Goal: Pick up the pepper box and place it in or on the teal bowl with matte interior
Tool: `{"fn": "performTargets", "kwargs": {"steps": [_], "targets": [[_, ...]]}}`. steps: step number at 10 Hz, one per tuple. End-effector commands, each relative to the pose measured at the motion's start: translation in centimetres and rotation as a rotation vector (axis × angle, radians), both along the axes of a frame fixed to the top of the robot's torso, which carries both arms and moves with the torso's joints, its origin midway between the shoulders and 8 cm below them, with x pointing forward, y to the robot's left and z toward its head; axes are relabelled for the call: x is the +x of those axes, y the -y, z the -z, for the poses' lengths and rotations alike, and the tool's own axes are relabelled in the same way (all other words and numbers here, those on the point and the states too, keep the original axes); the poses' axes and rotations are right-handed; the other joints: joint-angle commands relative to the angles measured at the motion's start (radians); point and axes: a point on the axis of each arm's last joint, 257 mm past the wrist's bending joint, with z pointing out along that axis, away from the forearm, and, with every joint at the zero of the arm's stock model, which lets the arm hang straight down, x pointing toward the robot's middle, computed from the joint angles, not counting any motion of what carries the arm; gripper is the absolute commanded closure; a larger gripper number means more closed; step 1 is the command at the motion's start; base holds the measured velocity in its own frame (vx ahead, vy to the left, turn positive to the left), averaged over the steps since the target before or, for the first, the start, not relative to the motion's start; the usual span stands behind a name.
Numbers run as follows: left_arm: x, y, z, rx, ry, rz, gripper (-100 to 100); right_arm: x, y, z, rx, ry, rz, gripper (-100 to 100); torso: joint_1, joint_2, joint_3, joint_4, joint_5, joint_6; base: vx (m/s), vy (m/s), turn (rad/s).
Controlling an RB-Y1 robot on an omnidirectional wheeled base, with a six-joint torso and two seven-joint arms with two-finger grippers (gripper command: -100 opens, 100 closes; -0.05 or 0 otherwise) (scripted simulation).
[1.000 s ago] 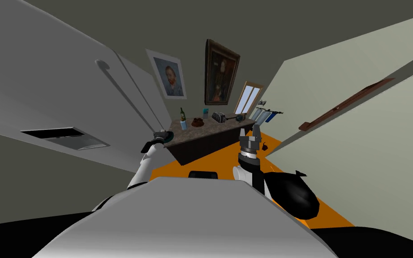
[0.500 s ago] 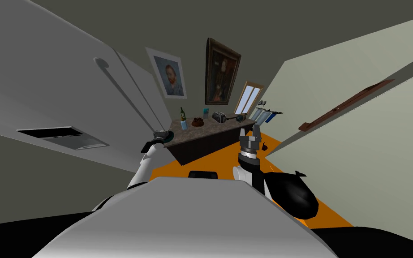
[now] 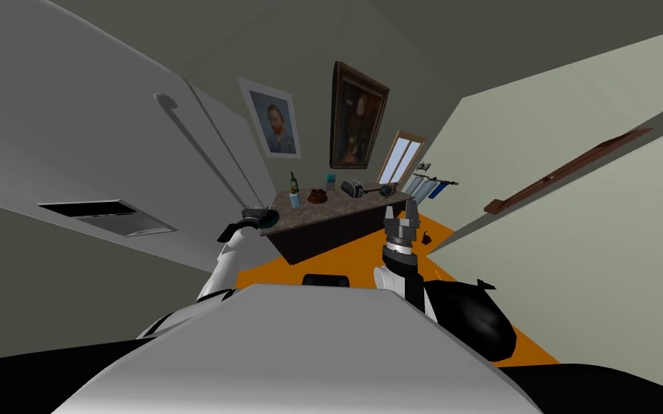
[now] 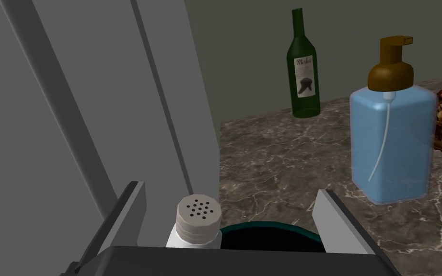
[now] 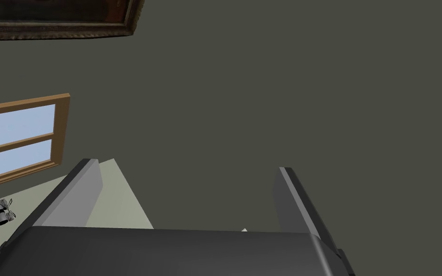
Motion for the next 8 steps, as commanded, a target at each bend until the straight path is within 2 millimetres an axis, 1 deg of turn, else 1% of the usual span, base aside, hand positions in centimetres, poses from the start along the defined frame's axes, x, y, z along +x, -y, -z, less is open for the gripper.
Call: {"fn": "performTargets", "kwargs": {"steps": [1,2,3,4,6,7,8], "targets": [[0.1,-0.7,-1.2,-0.001,0.002,0.008,-100,0.0,0.0,0.0,0.0,0.0,0.0,0,0.0,0.0,0.0,0.0,0.0,0.0,0.017,-0.059,0.045],[0.2,-1.1,-1.8,-0.001,0.003,0.012,-100,0.0,0.0,0.0,0.0,0.0,0.0,0,0.0,0.0,0.0,0.0,0.0,0.0,0.008,-0.062,0.038],[0.2,-1.8,-3.1,0.0,0.006,0.022,-100,0.0,0.0,0.0,0.0,0.0,0.0,0,0.0,0.001,0.0,0.0,0.0,0.0,0.016,-0.086,0.071],[0.3,-2.1,-3.7,0.0,0.008,0.026,-100,0.0,0.0,0.0,0.0,0.0,0.0,0,-0.001,0.0,0.0,0.0,0.0,0.0,0.022,-0.089,0.075],[0.3,-2.1,-3.6,0.0,0.009,0.024,-100,0.0,0.0,0.0,0.0,0.0,0.0,0,0.0,0.0,0.0,0.0,0.0,0.0,0.004,-0.037,0.012],[0.3,-2.1,-3.6,-0.001,0.008,0.026,0,0.0,0.0,0.0,0.0,0.0,0.0,0,0.003,0.001,0.0,0.0,0.001,0.0,0.0,0.0,0.0],[0.3,-2.1,-3.6,-0.001,0.008,0.026,0,0.0,0.0,0.0,0.0,0.0,0.0,0,0.004,0.001,0.001,0.0,0.001,0.0,0.0,0.0,0.0]]}}
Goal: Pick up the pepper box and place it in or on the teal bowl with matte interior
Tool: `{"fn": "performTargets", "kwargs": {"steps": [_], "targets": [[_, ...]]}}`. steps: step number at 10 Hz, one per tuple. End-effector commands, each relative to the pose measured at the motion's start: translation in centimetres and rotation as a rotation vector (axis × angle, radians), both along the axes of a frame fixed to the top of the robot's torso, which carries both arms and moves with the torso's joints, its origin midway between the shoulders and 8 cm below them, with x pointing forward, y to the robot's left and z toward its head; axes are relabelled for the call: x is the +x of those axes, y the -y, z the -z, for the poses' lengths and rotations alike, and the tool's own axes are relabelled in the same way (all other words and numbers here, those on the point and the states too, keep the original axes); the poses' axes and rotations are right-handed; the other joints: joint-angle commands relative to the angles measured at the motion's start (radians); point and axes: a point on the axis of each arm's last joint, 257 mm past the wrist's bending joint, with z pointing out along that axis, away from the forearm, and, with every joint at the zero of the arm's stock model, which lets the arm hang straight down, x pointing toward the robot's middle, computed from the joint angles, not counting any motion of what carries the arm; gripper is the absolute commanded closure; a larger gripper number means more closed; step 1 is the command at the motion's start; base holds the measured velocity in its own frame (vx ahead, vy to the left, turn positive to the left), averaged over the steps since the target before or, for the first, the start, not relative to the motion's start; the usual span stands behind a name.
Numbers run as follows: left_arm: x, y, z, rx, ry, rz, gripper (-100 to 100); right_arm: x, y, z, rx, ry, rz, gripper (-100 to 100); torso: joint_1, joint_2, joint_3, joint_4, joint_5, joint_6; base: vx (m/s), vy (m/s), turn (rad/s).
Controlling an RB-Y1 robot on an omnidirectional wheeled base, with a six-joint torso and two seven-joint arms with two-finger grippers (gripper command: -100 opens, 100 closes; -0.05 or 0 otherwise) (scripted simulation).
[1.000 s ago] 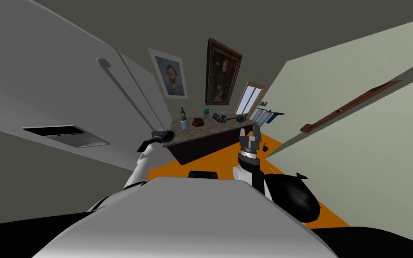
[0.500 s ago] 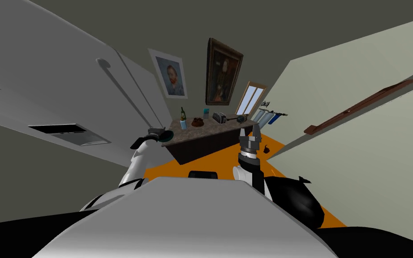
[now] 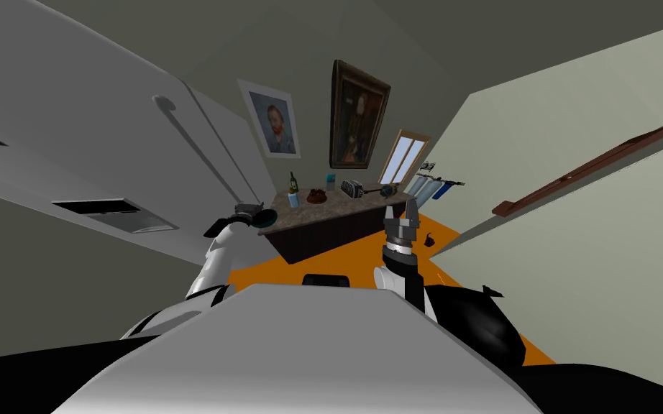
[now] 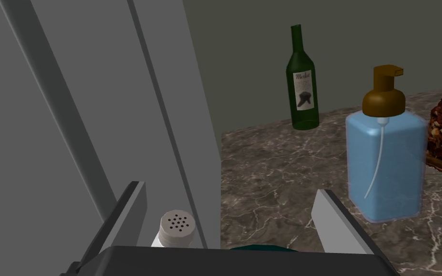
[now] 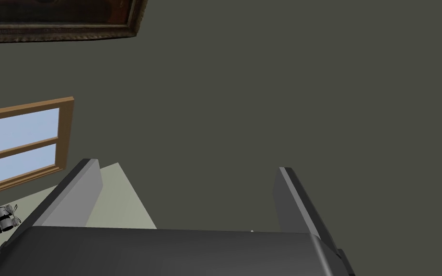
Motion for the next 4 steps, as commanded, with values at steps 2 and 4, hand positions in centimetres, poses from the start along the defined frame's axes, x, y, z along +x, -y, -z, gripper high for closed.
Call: {"fn": "performTargets", "kwargs": {"steps": [2,4], "targets": [[0.0,0.0,0.0,0.0,0.0,0.0,0,0.0,0.0,0.0,0.0,0.0,0.0,0,0.0,0.0,0.0,0.0,0.0,0.0,0.0,0.0,0.0],[0.0,0.0,0.0,0.0,0.0,0.0,0,0.0,0.0,0.0,0.0,0.0,0.0,0,0.0,0.0,0.0,0.0,0.0,0.0,0.0,0.0,0.0]]}}
